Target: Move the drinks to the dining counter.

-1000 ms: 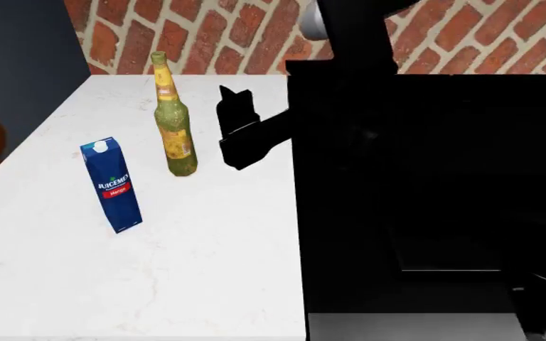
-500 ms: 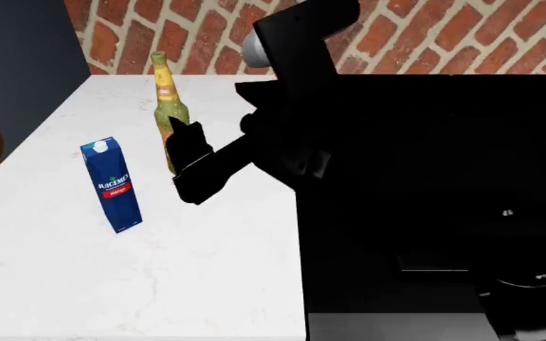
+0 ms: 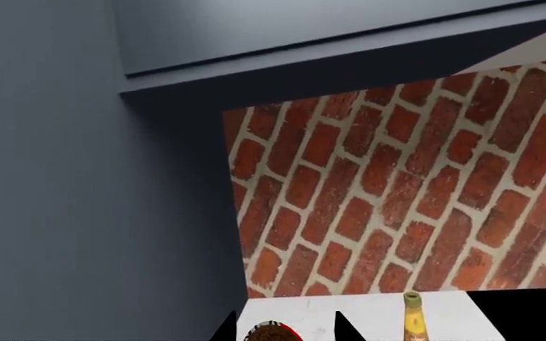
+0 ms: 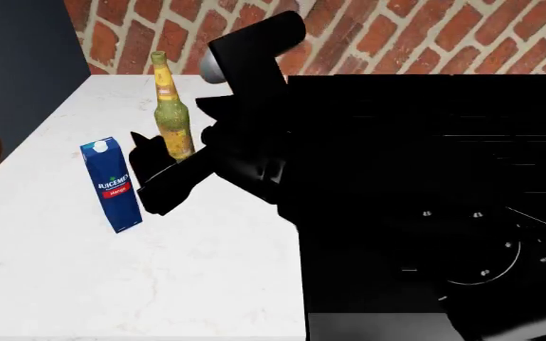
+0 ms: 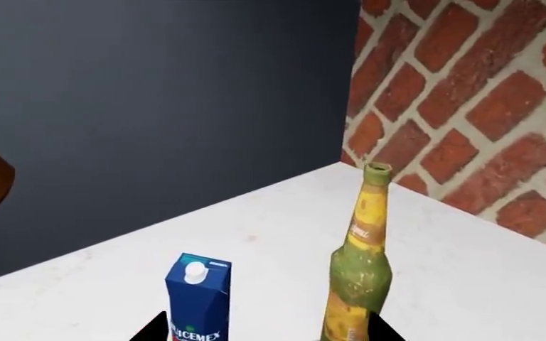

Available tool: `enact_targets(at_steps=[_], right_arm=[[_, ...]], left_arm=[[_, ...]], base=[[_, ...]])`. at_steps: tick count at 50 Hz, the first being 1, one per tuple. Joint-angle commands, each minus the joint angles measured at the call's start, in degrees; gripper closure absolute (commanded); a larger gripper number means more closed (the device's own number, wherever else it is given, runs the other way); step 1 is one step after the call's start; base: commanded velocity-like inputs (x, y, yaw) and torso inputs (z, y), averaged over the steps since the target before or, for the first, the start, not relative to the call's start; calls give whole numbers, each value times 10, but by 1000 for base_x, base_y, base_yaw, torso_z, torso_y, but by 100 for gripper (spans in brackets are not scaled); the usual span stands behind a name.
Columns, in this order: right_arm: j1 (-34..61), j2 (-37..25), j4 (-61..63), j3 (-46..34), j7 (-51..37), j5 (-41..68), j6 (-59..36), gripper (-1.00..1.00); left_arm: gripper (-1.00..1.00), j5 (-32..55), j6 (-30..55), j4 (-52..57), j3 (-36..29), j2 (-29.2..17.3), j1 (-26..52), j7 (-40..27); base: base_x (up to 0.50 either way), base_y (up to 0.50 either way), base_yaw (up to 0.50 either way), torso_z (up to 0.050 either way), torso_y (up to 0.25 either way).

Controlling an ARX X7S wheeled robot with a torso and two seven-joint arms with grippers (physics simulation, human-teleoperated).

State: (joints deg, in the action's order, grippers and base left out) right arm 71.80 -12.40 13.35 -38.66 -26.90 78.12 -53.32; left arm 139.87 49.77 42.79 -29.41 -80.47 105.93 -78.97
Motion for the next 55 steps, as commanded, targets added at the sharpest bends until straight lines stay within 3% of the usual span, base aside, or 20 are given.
enact_targets(at_steps=[1,34,55], right_arm=[[-2,28,-47,-26,54,-41,27,-100],[-7,86,-134,-84,136,-78,77,-100],[8,115,-259,-137,215,-117,136,-100]], left_arm=[[100,-8,-7,1,3,-7,-2,8],[100,-7,-9,5,11,-13,-9,11],[100,1,0,4,13,-6,-5,4]], base=[[0,0,0,0,0],[0,0,0,0,0],[0,0,0,0,0]])
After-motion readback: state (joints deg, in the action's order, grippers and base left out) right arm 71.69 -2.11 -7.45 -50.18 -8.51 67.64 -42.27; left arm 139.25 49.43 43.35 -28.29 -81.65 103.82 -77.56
